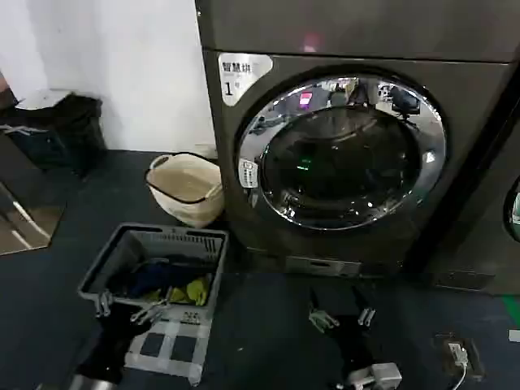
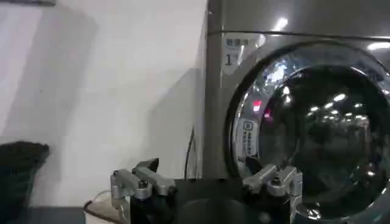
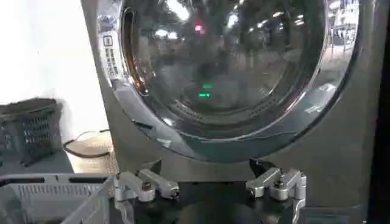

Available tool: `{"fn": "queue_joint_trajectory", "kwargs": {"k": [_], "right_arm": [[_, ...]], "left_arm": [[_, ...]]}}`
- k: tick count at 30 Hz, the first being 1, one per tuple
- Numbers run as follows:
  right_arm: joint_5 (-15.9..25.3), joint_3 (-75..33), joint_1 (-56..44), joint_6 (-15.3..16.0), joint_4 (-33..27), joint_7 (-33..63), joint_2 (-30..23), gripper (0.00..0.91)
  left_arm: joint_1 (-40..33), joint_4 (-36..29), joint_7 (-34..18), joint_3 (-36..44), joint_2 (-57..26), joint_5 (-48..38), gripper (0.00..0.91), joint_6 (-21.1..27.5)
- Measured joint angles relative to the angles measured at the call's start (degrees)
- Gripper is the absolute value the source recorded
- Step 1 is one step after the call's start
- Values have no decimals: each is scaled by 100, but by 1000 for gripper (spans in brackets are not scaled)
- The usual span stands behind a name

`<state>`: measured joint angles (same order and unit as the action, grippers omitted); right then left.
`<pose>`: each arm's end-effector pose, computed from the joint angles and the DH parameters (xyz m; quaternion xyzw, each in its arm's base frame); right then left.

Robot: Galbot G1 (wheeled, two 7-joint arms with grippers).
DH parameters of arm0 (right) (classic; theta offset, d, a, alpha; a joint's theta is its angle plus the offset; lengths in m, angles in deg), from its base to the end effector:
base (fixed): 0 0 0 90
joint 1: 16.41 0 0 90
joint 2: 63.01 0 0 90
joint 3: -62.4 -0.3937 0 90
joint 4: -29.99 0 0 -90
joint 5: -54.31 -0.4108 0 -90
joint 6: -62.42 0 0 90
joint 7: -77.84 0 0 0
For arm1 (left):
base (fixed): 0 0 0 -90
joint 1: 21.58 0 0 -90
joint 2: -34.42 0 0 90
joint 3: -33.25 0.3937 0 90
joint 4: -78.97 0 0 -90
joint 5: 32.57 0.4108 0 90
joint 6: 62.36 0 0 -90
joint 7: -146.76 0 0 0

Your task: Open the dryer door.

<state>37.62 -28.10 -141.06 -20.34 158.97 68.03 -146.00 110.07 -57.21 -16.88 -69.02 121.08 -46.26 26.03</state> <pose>0.1865 -0.0193 -0.2917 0.1290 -0.9870 -0.0934 0.0222 0.1455 0.0660 -0.2547 0.0906 0.9936 -0.0141 0.0655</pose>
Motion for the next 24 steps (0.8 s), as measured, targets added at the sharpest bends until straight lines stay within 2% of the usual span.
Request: {"fn": "queue_joint_trajectory", "kwargs": {"k": [6, 11, 21, 24], "right_arm": [[-509, -566, 754, 695, -160, -766, 592, 907], [-717, -740, 1388, 976, -387, -1073, 1094, 907], [-1367, -533, 2468, 883, -1038, -1938, 1850, 907], [-1360, -411, 2769, 774, -1226, -2107, 1976, 907]], "left_arm": [[-29, 14, -104, 133, -52, 290, 907, 124], [-25, -33, -17, 231, -53, 346, 907, 181], [-6, -216, 34, 275, -62, 236, 907, 344], [16, -251, 48, 269, -58, 229, 907, 381]]}}
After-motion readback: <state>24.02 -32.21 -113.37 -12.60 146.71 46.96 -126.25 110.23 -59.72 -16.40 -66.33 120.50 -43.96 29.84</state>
